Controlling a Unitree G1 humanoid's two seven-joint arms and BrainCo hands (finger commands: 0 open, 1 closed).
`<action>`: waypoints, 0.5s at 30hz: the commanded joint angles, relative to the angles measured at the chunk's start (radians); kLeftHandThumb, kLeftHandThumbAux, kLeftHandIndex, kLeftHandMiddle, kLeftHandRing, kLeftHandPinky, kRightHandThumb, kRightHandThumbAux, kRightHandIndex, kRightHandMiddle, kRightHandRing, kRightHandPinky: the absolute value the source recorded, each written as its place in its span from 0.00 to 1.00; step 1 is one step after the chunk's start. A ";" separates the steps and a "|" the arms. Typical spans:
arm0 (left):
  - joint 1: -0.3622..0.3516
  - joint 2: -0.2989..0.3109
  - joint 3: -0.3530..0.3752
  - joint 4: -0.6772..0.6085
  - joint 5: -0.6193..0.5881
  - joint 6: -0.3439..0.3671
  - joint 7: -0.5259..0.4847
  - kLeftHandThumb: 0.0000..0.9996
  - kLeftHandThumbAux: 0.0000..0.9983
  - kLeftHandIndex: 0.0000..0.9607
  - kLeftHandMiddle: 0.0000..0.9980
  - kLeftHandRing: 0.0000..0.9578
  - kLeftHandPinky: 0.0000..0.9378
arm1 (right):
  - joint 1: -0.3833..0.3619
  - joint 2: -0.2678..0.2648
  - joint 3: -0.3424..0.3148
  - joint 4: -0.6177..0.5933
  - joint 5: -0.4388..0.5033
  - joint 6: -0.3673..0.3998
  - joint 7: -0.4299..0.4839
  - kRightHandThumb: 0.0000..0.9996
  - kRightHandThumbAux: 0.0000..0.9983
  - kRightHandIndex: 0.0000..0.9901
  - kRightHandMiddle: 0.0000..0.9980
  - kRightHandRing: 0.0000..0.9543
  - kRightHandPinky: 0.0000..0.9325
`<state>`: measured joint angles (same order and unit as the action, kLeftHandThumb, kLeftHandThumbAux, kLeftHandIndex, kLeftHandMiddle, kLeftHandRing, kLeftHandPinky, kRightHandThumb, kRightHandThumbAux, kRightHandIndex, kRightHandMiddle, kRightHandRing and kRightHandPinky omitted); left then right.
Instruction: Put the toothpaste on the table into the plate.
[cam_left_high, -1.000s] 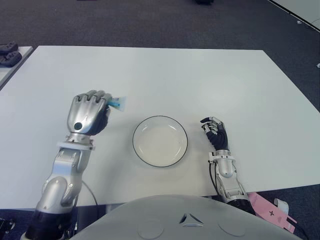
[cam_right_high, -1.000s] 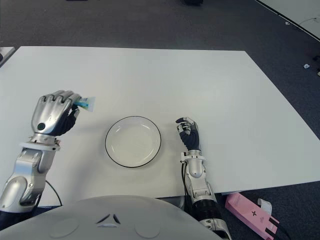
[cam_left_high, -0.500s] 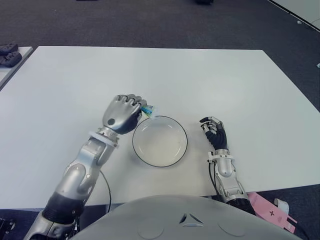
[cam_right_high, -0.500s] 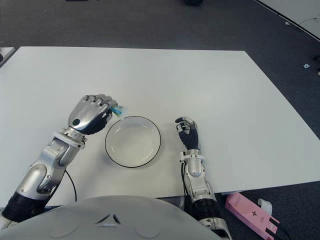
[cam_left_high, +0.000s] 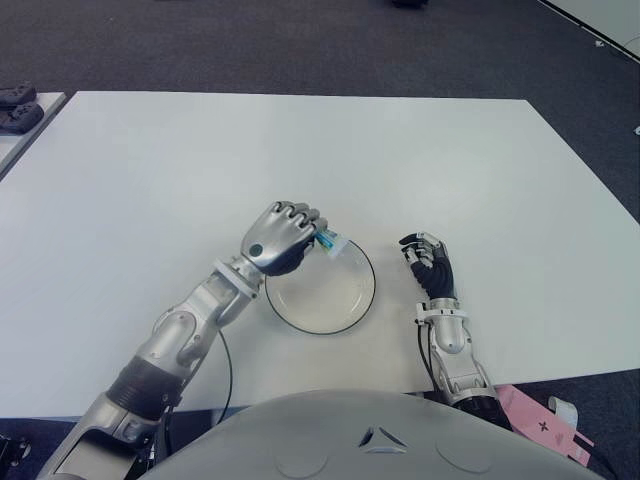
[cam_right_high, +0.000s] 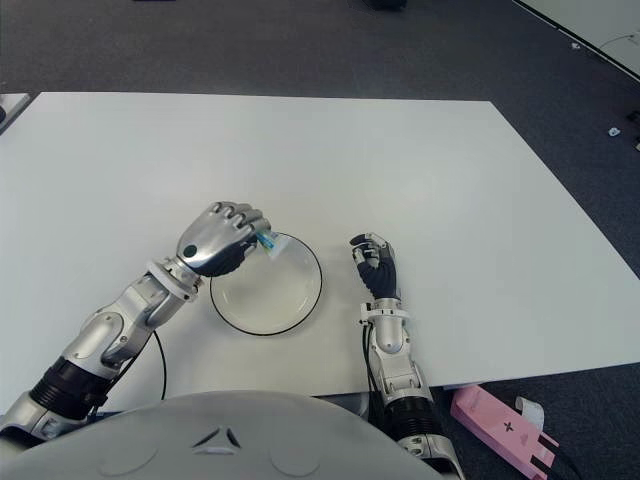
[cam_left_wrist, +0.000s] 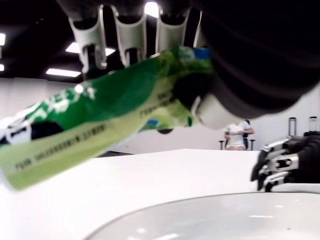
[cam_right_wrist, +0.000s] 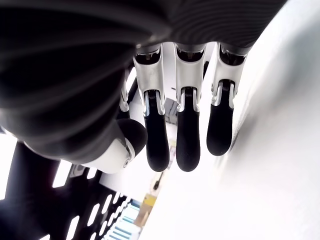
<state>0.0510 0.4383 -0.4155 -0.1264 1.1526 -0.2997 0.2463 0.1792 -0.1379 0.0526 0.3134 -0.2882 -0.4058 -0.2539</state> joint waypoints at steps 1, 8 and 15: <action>-0.013 0.013 -0.053 0.048 0.023 -0.030 0.029 0.71 0.71 0.46 0.89 0.91 0.93 | 0.031 0.008 0.000 0.028 0.004 0.044 0.008 0.69 0.74 0.43 0.45 0.48 0.51; -0.043 0.053 -0.109 0.101 0.067 -0.083 0.074 0.71 0.71 0.46 0.89 0.92 0.94 | 0.033 0.006 -0.001 0.026 0.006 0.037 0.010 0.69 0.74 0.43 0.45 0.48 0.50; -0.048 0.101 -0.146 0.104 0.104 -0.089 0.034 0.71 0.71 0.46 0.89 0.93 0.95 | 0.033 0.006 -0.004 0.026 0.016 0.048 0.023 0.69 0.74 0.43 0.45 0.48 0.50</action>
<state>0.0144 0.5161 -0.5394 -0.0337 1.2357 -0.3870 0.3033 0.1837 -0.1385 0.0506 0.3066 -0.2832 -0.3999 -0.2441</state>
